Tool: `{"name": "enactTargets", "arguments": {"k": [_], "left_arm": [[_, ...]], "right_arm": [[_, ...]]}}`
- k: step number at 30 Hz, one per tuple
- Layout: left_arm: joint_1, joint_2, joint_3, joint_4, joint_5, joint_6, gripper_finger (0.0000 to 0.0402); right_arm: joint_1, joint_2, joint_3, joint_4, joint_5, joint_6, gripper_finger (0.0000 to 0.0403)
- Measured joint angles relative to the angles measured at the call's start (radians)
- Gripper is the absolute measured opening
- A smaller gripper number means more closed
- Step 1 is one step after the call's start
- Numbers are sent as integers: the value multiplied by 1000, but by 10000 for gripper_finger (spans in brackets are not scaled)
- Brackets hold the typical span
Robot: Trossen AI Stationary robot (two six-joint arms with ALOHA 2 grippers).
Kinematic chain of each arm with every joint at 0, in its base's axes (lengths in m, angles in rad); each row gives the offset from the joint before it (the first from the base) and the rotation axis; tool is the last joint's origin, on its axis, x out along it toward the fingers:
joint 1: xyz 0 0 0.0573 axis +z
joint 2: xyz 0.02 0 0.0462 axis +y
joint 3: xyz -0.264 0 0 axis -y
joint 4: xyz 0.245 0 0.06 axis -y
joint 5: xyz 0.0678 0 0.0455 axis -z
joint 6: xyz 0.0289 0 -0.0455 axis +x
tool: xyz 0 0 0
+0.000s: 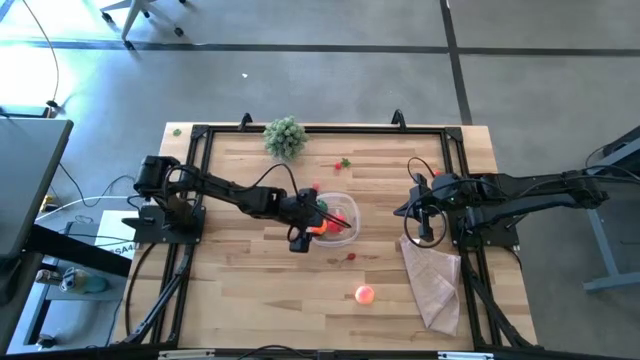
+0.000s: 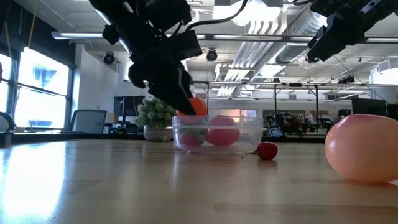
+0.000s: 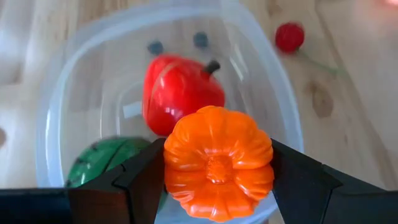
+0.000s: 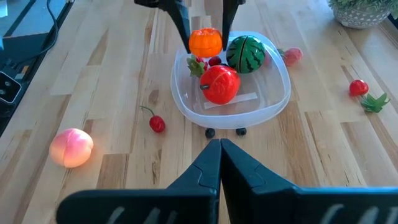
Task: Pick and placing Produce into tupperware
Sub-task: Put the pumpkin into the transparent container
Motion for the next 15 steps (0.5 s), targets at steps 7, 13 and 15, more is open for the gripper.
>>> {"name": "enactTargets", "arguments": {"k": [7, 13, 15], "left_arm": [[1, 11, 0, 6, -2, 1, 239], [0, 18, 0, -2, -2, 0, 239], [0, 18, 0, -4, -2, 0, 239]], "right_arm": [[0, 0, 0, -1, 0, 0, 0], [0, 0, 0, -1, 0, 0, 0], [0, 0, 0, -1, 0, 0, 0]]}}
